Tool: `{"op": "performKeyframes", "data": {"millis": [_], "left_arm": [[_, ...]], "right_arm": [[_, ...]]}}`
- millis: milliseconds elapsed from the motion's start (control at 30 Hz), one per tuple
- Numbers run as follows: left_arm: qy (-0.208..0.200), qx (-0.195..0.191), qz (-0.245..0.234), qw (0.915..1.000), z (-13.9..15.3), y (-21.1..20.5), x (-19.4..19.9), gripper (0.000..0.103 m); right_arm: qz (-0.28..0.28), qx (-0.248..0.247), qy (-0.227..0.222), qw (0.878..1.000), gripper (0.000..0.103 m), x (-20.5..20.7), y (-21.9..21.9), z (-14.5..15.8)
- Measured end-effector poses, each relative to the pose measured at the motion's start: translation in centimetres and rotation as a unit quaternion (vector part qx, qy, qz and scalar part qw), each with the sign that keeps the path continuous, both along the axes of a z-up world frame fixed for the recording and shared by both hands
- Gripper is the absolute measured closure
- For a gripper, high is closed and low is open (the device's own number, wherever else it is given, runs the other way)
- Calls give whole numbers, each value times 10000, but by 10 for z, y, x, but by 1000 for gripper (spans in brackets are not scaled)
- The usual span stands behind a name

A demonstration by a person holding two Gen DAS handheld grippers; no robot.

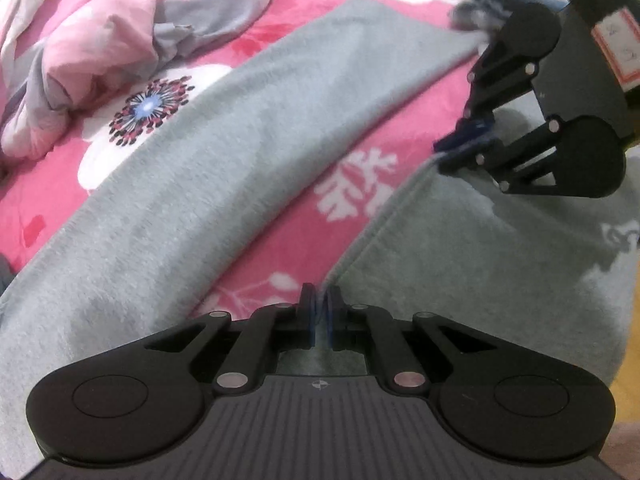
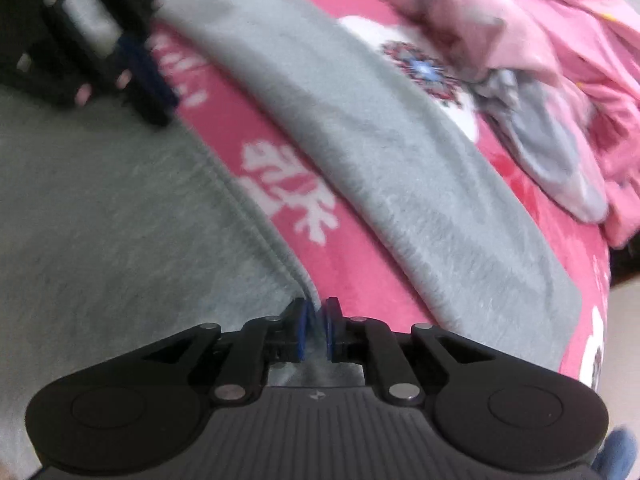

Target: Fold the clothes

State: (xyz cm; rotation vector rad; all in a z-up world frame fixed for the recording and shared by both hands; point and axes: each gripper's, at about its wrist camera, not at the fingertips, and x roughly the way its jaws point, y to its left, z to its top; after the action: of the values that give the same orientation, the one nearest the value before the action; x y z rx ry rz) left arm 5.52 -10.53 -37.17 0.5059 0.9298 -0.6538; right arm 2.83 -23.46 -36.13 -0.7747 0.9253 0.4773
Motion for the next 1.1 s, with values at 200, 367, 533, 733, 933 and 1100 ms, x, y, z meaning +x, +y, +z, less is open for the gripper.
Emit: {"op": "performKeyframes", "data": {"millis": [200,367,533,733,933,1100], "left_arm": [[43,31,-52,10000,1,5,0,95],[300,-101,232,9992,16,13,13,79],[554,-395,694,9953,30,15,32,74],[737,-481,446,9951,24,-19,29,71],[919,-568,198,9940,18,-53,26,71],[992,-556,33,9935,13,-75,23,71]], "right_arm": [[-2262,896,-284,9695,83,-9,-59,61],[-4845,2001,-24,8516,75,-54,-151,95],[-6879,3346,73,6440,62,-144,-223,75],[-7618,4313,-66,4834,56,-193,-261,27],[-7468,4517,-115,4880,56,-184,-270,15],[-7167,4584,-175,5252,98,-170,-268,21]]}}
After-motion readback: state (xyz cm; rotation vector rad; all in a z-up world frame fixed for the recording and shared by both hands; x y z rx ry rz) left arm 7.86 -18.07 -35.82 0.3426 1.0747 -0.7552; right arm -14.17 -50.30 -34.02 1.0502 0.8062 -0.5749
